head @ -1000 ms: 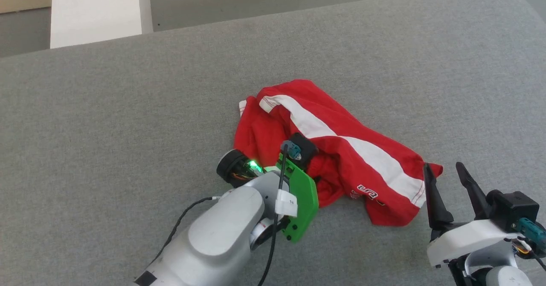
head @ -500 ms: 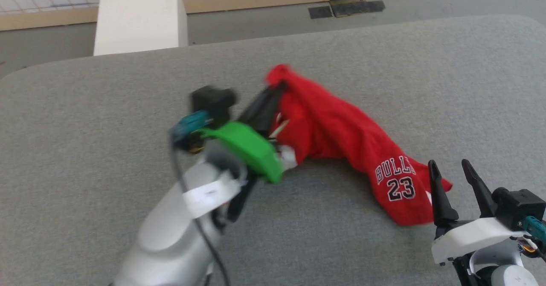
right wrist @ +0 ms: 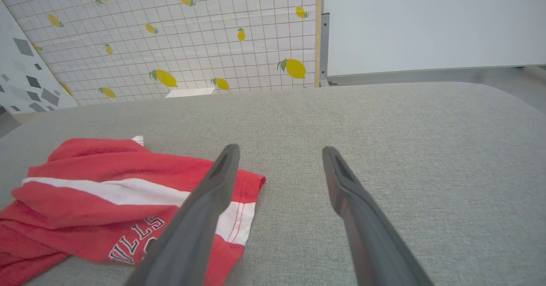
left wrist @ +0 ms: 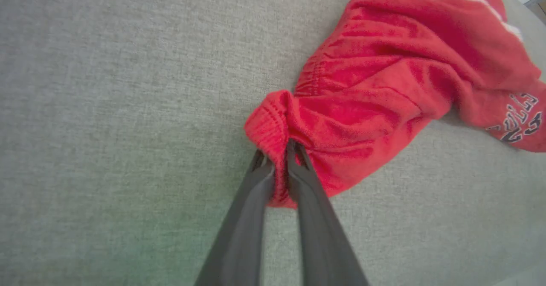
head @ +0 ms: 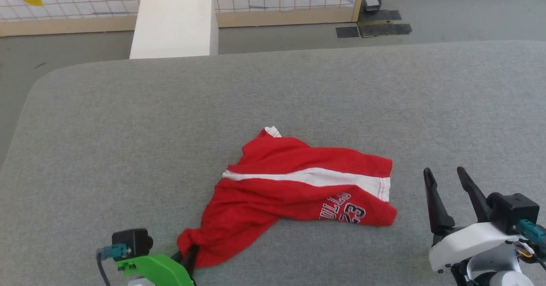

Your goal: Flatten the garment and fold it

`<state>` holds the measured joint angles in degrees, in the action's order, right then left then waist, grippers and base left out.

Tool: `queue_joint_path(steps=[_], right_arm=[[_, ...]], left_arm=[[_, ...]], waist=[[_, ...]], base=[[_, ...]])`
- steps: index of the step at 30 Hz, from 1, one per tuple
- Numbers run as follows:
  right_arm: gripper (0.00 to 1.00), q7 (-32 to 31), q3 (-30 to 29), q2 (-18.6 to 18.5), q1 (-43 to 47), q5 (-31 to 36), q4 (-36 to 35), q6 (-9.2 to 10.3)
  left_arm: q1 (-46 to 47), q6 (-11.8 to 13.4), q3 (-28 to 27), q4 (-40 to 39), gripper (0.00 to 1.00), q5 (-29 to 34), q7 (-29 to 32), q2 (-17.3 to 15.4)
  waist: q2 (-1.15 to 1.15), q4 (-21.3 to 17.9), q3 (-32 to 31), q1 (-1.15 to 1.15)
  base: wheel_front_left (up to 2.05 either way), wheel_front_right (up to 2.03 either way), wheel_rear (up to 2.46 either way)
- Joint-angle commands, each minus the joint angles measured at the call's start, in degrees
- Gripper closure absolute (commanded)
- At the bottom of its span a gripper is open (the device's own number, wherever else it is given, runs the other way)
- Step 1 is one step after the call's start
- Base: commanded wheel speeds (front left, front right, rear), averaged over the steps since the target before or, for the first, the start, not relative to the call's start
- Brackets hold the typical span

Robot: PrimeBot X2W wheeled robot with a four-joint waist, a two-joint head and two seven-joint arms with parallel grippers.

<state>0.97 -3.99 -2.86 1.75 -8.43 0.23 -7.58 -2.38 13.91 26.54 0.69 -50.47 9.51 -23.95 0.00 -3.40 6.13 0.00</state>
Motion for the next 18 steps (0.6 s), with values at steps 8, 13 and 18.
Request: queue_joint_path(steps=[8,13,18], right_arm=[[0.00,-4.6,2.1,0.0,1.0,2.1,0.4,0.09],[0.00,-11.1,1.4,0.0,-0.9,3.4,3.1,0.09],[0.00,-20.1,1.3,0.0,-4.9,3.3,7.5,0.09]], left_arm=[[1.6,-2.2,-5.4,-3.5,0.00,1.9,-14.7,2.7],[4.5,-2.8,-6.8,-1.0,0.00,8.3,-23.5,5.2],[8.1,-5.3,-10.2,-0.1,0.00,15.6,-24.5,10.1]], waist=[[0.00,2.6,-1.4,0.00],[0.00,3.5,-0.7,0.00],[0.00,4.5,1.6,0.00]], base=[[0.00,0.00,0.00],[0.00,0.00,0.00],[0.00,0.00,0.00]])
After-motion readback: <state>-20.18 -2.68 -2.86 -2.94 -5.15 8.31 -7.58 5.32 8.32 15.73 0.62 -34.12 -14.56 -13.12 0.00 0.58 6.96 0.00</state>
